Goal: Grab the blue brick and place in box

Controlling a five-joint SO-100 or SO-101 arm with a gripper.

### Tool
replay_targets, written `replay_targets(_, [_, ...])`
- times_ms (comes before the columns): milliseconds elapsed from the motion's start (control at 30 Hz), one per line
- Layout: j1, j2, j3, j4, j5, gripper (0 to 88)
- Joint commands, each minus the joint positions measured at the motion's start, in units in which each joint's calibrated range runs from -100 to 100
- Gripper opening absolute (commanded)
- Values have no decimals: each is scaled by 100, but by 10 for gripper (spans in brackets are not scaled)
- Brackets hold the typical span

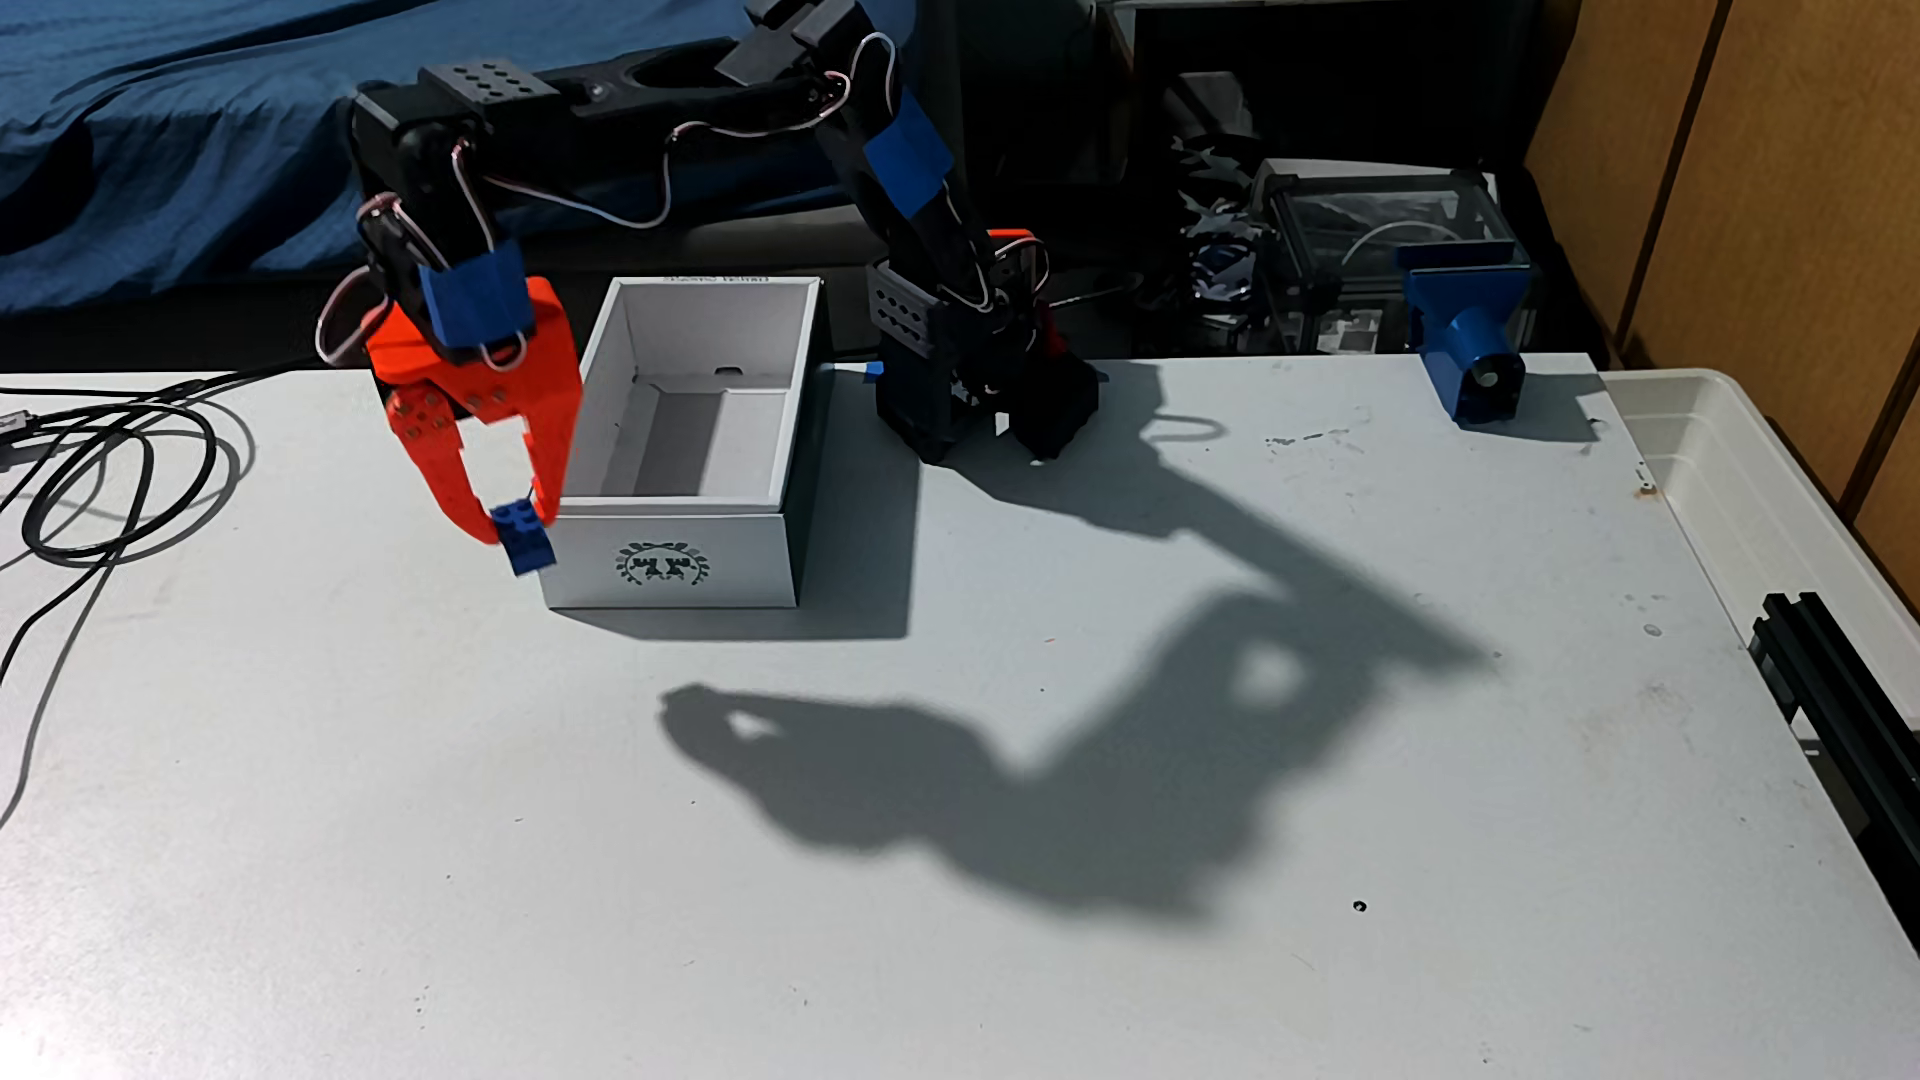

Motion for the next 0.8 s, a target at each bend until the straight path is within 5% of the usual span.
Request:
replay_targets(0, [271, -576, 167, 71, 187, 10])
replay_targets(500, [799, -2986, 3042, -15, 924, 12])
replay_targets(767, [1155, -4229, 5163, -1386, 1334, 12])
